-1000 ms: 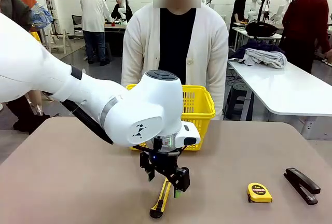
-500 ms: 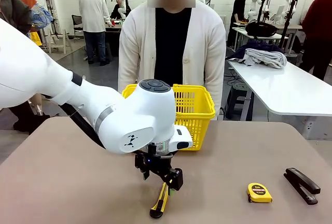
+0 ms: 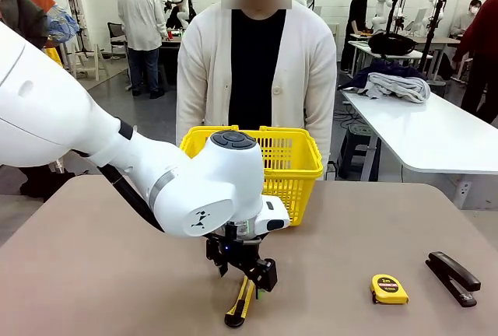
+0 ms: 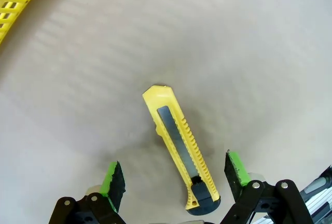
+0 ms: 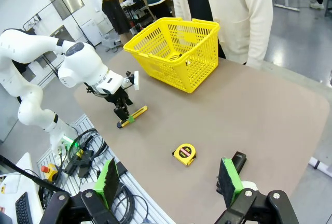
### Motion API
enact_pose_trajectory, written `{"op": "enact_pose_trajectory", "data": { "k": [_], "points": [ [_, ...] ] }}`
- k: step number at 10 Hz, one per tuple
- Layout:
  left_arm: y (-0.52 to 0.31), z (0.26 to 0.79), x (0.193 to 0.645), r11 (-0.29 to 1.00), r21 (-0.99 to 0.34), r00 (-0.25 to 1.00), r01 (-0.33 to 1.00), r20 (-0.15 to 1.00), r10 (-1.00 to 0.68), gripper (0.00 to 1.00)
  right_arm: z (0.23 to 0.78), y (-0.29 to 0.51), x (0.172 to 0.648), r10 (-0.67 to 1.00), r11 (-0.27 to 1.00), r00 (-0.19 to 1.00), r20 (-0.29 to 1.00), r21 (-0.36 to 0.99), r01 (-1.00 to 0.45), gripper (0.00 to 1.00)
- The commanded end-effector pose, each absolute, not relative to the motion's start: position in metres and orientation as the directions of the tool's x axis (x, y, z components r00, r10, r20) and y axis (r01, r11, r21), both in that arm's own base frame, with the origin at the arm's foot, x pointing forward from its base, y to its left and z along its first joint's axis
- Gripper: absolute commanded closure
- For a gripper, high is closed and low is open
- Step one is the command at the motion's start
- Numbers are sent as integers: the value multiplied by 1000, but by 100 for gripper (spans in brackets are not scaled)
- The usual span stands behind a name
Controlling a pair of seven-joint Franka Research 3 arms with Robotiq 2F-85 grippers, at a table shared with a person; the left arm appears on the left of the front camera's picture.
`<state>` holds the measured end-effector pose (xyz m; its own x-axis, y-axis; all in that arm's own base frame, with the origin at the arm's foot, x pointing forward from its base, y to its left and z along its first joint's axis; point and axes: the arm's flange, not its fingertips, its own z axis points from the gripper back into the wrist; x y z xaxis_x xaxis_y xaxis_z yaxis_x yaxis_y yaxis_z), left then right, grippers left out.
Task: Place the items the person wants into the basket.
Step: Pick up the item the person points to and place it in the Market Basket.
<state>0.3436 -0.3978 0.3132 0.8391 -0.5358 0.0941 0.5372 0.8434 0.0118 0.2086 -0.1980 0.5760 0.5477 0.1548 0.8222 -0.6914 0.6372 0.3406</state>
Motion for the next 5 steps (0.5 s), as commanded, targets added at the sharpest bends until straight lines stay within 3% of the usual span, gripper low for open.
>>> {"op": "enact_pose_trajectory", "data": {
  "k": [1,3,4,5],
  "points": [
    [-413,303,345,856,36,848,516,116,-517,0,577,-198,211,143,624,526,838,336,-705,0],
    [-419,298,345,852,38,845,522,116,-522,0,577,-198,211,143,624,526,838,336,-705,0],
    [-421,298,344,841,51,831,539,125,-541,20,577,-198,211,143,624,526,838,336,-705,0],
    [-419,298,344,840,56,832,539,119,-542,51,577,-198,211,143,624,526,838,336,-705,0]
  ]
}}
